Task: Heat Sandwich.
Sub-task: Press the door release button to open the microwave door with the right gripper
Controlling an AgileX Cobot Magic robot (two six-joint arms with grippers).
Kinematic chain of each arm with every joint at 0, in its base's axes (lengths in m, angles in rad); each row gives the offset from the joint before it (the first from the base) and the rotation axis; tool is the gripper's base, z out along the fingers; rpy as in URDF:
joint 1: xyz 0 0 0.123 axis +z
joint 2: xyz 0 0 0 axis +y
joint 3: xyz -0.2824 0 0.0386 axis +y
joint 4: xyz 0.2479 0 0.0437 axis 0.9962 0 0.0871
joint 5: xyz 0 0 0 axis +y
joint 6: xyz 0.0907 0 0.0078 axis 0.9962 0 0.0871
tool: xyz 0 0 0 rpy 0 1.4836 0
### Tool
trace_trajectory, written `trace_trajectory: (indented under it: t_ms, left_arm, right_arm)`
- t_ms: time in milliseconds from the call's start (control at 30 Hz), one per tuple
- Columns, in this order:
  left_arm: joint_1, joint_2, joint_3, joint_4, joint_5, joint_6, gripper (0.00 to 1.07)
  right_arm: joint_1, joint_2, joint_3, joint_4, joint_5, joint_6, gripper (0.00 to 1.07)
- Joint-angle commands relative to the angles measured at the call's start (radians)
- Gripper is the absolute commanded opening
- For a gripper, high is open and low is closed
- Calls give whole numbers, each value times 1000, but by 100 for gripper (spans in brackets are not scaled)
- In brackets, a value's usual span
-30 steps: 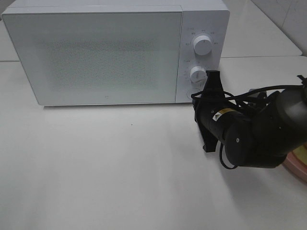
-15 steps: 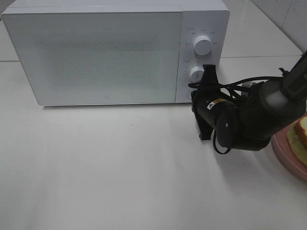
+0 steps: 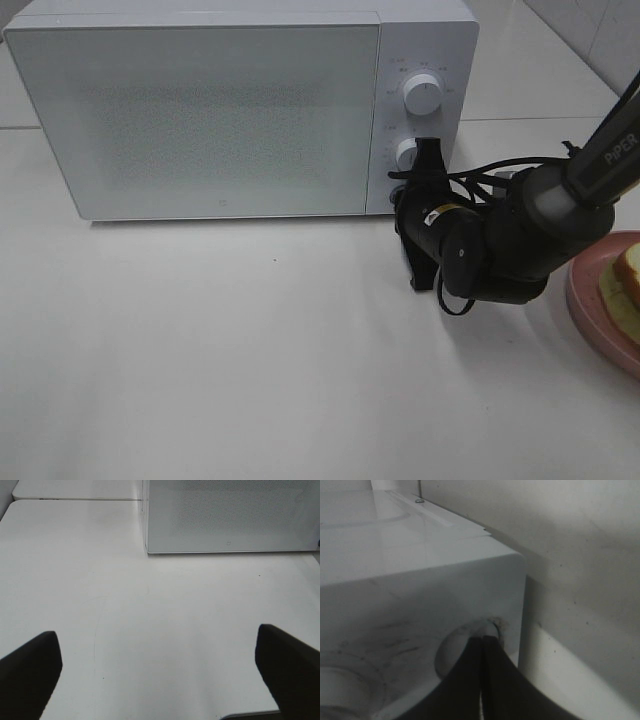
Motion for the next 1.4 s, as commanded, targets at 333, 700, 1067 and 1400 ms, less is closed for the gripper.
trace_trajectory:
  t_ms: [333,700,1067,1400]
  left_arm:
    - [1,-20,2,-2,0,-5,103]
    - [1,-20,2,-2,0,-5,103]
    - [1,-20,2,-2,0,-5,103]
    - [1,-20,2,-2,0,-5,103]
  right_arm:
    - [-17,-4,-12,17,-210,-17,1]
    - [-26,-4,-45,46,-206,-47,1]
    - [-38,37,-188,124,-202,-146,0]
    - [-38,39,-196,144,-198,-171,0]
